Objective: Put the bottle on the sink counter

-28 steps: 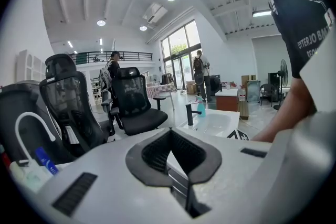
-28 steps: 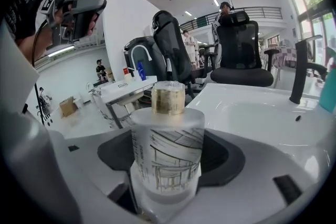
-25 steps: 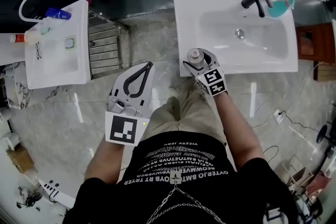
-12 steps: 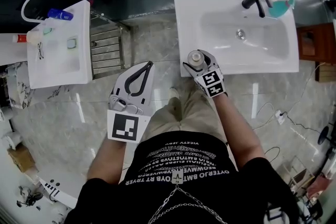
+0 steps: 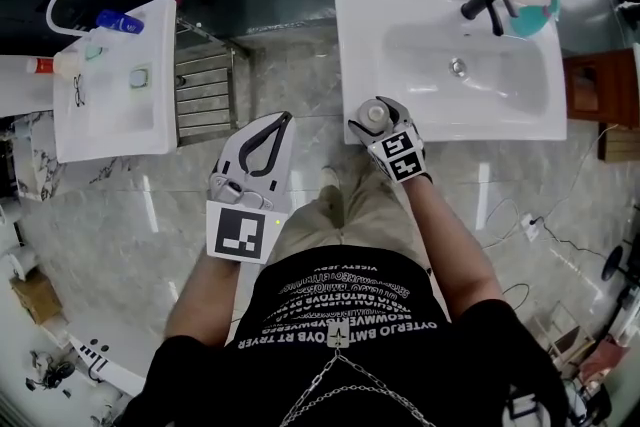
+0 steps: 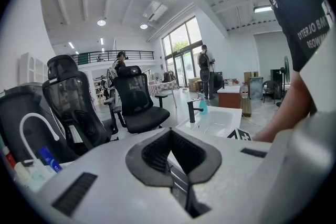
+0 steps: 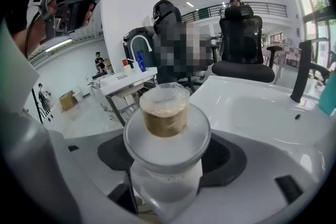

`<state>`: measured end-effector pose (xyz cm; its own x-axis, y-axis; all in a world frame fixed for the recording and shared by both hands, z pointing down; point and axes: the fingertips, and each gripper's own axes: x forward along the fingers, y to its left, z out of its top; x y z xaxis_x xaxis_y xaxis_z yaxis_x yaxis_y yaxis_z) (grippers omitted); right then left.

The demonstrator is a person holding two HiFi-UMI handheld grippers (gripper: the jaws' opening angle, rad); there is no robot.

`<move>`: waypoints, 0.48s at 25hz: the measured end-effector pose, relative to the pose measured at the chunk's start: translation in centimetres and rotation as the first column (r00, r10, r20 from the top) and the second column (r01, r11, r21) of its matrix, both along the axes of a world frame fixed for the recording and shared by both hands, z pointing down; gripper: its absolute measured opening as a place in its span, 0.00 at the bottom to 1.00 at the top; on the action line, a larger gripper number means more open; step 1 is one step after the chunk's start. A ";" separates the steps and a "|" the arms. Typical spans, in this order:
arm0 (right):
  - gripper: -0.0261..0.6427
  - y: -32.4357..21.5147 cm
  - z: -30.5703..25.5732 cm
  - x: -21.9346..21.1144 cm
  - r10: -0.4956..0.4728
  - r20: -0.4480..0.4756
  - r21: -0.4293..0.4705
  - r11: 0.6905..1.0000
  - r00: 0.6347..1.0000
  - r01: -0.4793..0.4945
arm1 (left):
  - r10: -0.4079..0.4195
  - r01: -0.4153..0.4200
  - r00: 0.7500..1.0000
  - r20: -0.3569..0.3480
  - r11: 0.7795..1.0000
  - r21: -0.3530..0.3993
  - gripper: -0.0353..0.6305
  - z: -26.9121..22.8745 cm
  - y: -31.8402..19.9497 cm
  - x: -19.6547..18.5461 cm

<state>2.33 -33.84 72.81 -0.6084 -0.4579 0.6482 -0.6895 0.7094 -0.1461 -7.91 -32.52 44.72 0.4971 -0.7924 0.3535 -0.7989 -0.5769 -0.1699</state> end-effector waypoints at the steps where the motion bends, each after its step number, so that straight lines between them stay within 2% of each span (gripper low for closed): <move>1: 0.54 0.0 0.0 0.0 -0.001 -0.004 -0.004 1.000 1.000 0.001 | 0.000 0.000 1.000 0.002 1.000 0.004 0.06 -0.2 0.0 0.0; 7: 0.56 0.8 -0.1 -0.2 -0.023 -0.028 -0.008 1.000 0.999 0.022 | 0.016 -0.016 1.000 0.016 1.000 0.014 0.06 -0.6 -0.1 0.2; 12: 0.56 1.3 -0.3 -0.2 -0.022 0.002 -0.031 0.999 1.000 0.022 | 0.015 -0.015 1.000 0.017 1.000 0.005 0.06 -0.4 -0.1 0.2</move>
<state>2.09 -32.57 72.47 -0.6192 -0.4241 0.6609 -0.6734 0.7196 -0.1691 -7.76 -32.63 44.37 0.5026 -0.7868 0.3582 -0.7875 -0.5877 -0.1858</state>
